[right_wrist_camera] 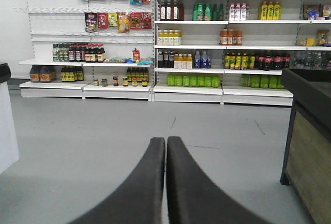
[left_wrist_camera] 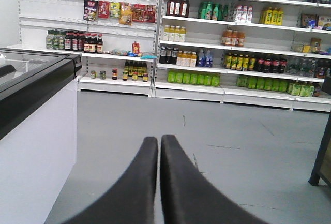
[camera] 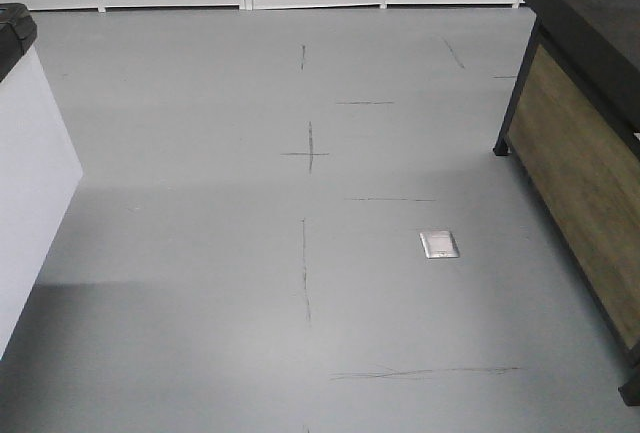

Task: Pick three apples into basket with both arms
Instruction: 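Drive the base forward across the grey floor toward the fruit tables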

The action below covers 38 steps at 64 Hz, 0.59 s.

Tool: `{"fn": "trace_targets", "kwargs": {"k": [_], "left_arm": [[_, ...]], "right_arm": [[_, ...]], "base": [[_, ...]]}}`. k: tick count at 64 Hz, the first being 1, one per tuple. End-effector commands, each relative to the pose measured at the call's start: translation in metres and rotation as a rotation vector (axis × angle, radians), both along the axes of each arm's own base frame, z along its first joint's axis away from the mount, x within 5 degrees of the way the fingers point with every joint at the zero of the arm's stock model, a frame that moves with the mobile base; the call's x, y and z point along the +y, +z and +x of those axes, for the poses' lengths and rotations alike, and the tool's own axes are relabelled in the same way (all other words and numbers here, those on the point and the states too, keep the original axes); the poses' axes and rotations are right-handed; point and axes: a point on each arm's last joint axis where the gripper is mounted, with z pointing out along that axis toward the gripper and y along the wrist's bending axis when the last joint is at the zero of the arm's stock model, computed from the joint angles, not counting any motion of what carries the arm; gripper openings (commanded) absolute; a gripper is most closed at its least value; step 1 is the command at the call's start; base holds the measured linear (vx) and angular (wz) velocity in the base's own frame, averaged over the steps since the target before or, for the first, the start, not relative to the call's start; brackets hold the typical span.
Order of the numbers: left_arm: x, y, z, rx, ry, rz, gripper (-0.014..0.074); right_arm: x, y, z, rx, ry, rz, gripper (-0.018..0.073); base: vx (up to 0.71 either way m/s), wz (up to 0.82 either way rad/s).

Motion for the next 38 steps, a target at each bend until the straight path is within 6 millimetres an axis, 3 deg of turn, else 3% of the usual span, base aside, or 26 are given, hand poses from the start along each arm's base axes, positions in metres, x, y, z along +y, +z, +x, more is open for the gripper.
{"fn": "trace_targets", "kwargs": {"k": [1,38], "left_arm": [[0.0002,0.0068,-0.0015,-0.086,0.002,-0.009,-0.0007],[0.0002,0.0068,-0.0015,-0.086,0.002,-0.009,-0.0007]], "right_arm": [[0.0003,0.0024,-0.0011,-0.071,0.004,0.003,-0.0008],[0.0003,0.0024,-0.0011,-0.071,0.004,0.003,-0.0008]], "base": [[0.0,0.0],[0.0,0.0]]}}
